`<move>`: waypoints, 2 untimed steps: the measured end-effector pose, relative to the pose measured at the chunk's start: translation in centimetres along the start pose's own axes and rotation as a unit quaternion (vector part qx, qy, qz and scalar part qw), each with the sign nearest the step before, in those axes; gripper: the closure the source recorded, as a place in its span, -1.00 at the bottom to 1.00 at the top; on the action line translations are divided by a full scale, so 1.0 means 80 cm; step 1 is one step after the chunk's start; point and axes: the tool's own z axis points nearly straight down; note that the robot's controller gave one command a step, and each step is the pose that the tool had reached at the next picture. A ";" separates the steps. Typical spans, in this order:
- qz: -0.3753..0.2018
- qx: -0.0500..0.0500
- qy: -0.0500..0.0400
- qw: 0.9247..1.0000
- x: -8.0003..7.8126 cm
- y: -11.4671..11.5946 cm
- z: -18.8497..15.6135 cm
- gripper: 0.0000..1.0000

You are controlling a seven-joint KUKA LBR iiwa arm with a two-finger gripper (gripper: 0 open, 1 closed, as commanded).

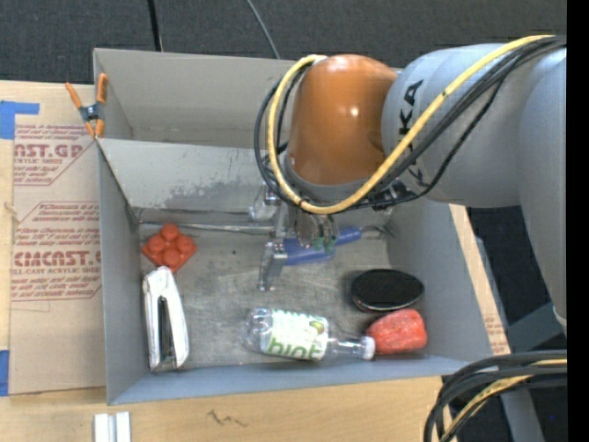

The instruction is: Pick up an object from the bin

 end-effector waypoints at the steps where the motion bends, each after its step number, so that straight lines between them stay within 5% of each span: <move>1: -0.050 0.000 -0.001 0.999 0.040 -0.036 0.079 -1.00; 2: -0.020 0.000 0.002 1.000 0.089 -0.090 0.069 -1.00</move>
Offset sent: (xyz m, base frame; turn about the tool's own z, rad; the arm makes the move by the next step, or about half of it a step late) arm -0.0736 -0.0773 -0.0511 -0.0347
